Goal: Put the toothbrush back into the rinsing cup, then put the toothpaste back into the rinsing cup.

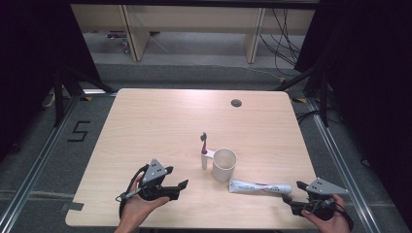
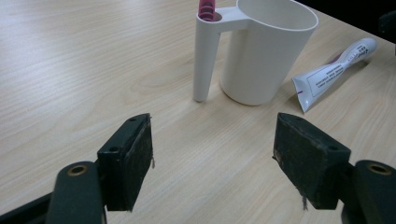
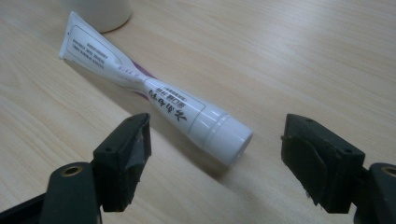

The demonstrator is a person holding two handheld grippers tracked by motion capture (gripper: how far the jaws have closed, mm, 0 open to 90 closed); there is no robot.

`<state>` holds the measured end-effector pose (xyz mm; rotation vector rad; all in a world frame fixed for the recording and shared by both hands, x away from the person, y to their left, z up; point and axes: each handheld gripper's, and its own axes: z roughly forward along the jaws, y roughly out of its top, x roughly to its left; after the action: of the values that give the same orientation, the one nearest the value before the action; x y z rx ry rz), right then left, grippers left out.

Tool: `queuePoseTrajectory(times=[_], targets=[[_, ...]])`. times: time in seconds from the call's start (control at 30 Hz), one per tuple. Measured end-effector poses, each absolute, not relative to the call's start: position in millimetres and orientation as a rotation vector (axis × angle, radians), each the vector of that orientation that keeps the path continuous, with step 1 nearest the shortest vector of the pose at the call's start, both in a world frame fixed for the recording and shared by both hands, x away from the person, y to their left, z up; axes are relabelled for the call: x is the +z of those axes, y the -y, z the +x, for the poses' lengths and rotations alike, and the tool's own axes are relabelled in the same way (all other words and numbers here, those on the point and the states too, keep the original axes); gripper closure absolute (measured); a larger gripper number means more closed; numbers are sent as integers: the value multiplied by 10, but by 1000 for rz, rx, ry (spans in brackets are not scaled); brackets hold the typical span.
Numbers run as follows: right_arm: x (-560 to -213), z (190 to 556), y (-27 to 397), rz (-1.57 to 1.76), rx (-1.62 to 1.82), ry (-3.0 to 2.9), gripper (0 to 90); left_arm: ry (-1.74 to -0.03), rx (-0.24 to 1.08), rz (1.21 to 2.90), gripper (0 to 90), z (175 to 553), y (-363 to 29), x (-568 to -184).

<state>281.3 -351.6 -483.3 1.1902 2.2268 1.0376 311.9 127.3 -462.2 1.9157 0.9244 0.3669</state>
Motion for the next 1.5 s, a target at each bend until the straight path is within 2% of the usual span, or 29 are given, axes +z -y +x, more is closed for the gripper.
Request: queuePoseTrajectory(times=[0.97, 1.13, 1.27, 1.5], targets=[[-4765, 2766, 3455, 1206, 1062, -2263, 235, -978, 326, 1992, 165, 2730, -1467, -4953], [-4683, 2790, 3402, 1124, 1025, -2326, 215, -965, 335, 2021, 162, 2685, -1476, -4989], [-4577, 2843, 3298, 976, 980, -2406, 158, -959, 389, 2056, 162, 2677, -1477, -4997], [-4545, 2955, 3091, 870, 886, -2500, 183, -955, 388, 2059, 162, 2687, -1472, -5033]])
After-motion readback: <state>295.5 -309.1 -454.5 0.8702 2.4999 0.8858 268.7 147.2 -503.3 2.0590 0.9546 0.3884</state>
